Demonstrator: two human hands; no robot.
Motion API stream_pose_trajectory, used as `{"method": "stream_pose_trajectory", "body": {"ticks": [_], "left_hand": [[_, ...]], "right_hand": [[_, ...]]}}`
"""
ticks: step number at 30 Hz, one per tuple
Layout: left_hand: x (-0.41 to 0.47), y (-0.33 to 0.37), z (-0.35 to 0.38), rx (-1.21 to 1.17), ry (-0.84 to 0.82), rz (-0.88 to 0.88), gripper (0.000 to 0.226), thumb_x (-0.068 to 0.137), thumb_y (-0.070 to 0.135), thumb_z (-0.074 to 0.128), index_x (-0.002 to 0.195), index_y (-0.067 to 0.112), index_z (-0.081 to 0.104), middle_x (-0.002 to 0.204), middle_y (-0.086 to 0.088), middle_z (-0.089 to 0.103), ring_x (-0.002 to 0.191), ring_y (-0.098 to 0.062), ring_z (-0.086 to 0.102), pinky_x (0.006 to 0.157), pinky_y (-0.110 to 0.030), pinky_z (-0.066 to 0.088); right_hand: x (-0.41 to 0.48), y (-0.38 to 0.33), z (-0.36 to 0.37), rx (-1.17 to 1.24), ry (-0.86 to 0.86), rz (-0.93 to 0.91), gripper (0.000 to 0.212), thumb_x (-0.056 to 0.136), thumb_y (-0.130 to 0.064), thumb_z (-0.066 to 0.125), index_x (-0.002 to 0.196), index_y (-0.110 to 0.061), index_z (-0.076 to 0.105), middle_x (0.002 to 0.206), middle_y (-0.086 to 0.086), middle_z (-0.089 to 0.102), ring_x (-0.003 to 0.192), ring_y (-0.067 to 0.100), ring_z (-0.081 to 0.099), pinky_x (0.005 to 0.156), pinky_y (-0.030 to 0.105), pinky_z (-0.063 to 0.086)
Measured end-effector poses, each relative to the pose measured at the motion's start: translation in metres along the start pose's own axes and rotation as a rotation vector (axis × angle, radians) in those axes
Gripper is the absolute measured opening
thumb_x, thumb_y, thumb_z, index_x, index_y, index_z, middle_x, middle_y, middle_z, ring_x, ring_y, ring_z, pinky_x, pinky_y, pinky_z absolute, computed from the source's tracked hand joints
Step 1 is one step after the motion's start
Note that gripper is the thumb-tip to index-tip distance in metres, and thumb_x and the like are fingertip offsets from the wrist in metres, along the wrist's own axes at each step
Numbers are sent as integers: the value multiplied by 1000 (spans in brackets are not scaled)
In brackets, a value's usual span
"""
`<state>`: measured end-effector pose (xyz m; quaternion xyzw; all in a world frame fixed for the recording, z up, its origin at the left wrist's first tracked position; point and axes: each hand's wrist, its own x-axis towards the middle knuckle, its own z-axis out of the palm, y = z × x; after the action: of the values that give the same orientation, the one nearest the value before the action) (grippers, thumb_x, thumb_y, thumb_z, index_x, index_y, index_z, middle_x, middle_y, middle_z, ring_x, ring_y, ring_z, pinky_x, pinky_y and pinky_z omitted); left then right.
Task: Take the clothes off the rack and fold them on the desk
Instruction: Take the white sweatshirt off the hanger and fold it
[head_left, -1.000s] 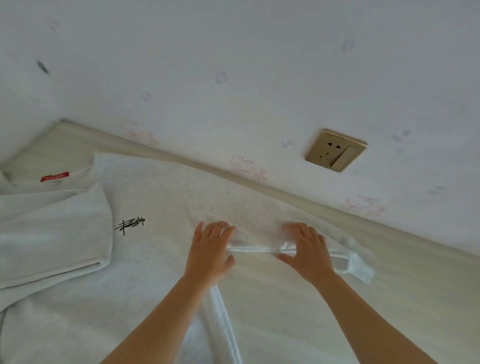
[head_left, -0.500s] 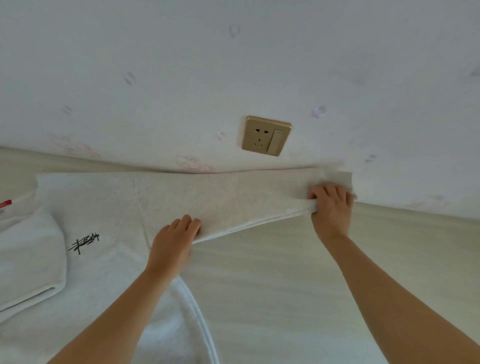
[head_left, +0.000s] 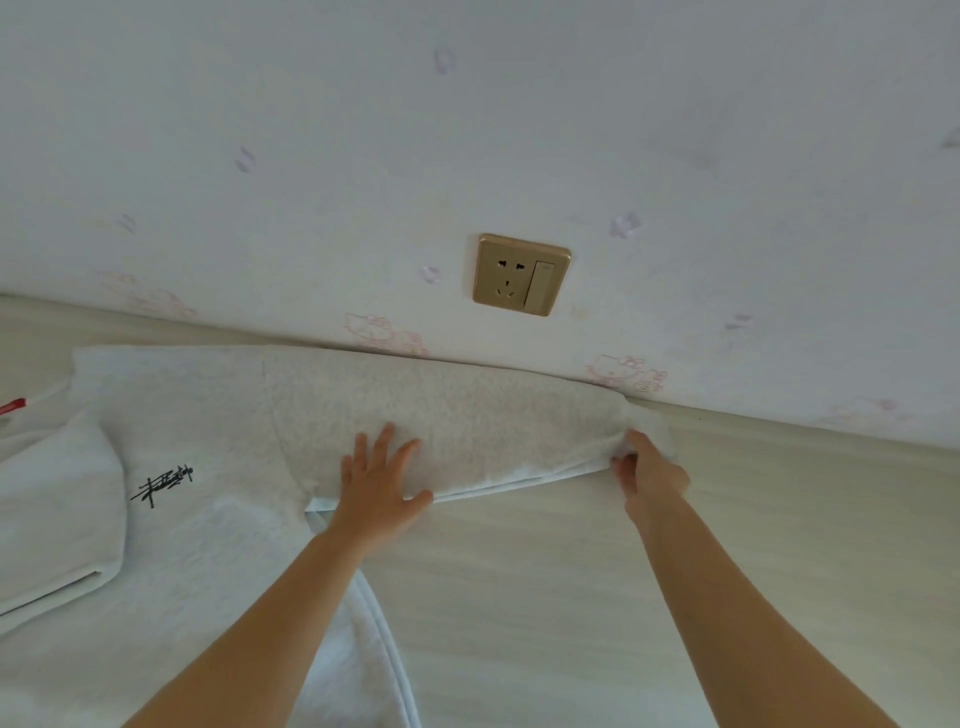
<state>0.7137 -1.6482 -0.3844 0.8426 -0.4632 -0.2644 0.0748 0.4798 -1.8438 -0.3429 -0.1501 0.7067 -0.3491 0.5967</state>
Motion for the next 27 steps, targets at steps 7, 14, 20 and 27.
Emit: {"method": "stream_pose_trajectory", "body": {"ticks": [7, 14, 20, 27], "left_hand": [[2, 89, 18, -316, 34, 246, 82, 83, 33, 69, 150, 26, 23, 153, 4, 32, 140, -15, 29, 114, -29, 20], [26, 135, 32, -357, 50, 58, 52, 83, 57, 48, 129, 33, 53, 128, 12, 58, 125, -12, 47, 105, -38, 29], [22, 101, 24, -176, 127, 183, 29, 98, 29, 45, 127, 32, 50, 143, 13, 43, 135, -6, 34, 116, -41, 11], [14, 52, 35, 208, 164, 303, 60, 80, 45, 71, 135, 39, 48, 156, 4, 31, 144, -26, 25, 104, -71, 26]], "right_hand": [[-26, -12, 10, -125, -278, -112, 28, 84, -6, 63, 111, -14, 60, 99, 5, 63, 90, 24, 61, 81, 43, 53], [-53, -25, 15, -219, -686, -65, 22, 98, -32, 50, 112, -18, 60, 105, 10, 70, 98, 27, 67, 87, 39, 51], [-24, -37, 2, -88, -359, -103, 24, 99, -23, 50, 120, -10, 52, 101, 8, 62, 87, 25, 62, 86, 42, 48], [10, -40, -21, -76, -210, -74, 22, 102, -15, 44, 119, -6, 54, 124, 14, 56, 83, 24, 59, 92, 45, 47]]}}
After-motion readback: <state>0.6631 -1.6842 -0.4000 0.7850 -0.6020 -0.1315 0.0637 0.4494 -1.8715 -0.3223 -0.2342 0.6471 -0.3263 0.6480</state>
